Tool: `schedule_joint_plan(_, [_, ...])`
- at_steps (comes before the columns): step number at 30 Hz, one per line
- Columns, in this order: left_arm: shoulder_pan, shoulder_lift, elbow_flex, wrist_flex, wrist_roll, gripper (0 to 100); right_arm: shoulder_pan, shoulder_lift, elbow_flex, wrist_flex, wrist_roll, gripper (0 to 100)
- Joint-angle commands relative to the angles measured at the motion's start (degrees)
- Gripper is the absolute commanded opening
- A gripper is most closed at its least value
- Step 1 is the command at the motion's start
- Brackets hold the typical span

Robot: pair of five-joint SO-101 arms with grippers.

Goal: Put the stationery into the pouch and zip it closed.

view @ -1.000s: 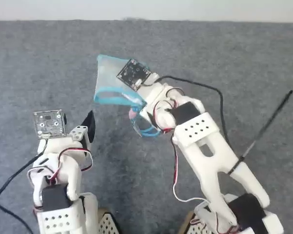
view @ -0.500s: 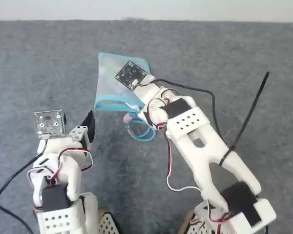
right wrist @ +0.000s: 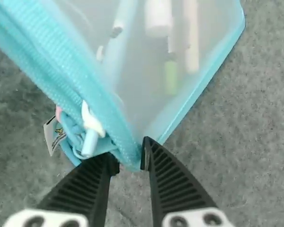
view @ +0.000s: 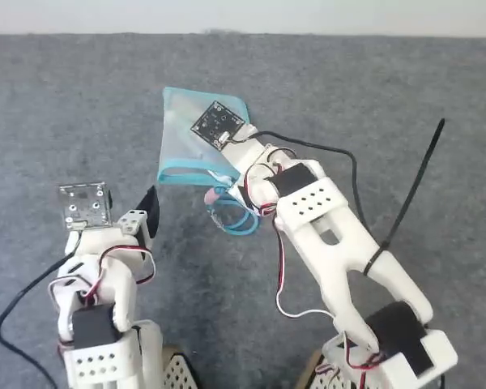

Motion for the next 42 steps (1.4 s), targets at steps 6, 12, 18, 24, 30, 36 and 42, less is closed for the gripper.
schedule_joint_plan(6, [0.26,-0.7,-0.57,-1.93,0.79,25,0.75,-0.75,-0.35,-1.1,-0.88,0.7])
schedule_joint_plan(12, [0.26,-0.62,-0.48,-1.93,0.97,24,-0.22,-0.84,3.78,-5.49,-0.79,0.7])
schedule_joint_plan(18, [0.26,-0.62,-0.48,-1.93,0.97,24,-0.75,-0.84,3.78,-5.49,-0.79,0.7])
schedule_joint_plan(24, [0.18,-0.62,-0.57,-1.93,0.79,24,-0.84,-0.75,3.78,-6.02,-0.79,0.7])
schedule_joint_plan(30, [0.26,-0.62,-0.57,-1.93,0.7,24,-1.01,-1.45,1.41,-5.23,-0.79,0.7])
schedule_joint_plan(36, [8.7,-0.62,-0.66,-0.53,-0.88,24,-3.91,-1.54,4.75,-4.97,-0.7,0.7])
schedule_joint_plan(42, [13.01,-0.7,-0.84,0.0,-3.52,25,-3.91,-3.47,6.42,-5.58,1.41,0.7])
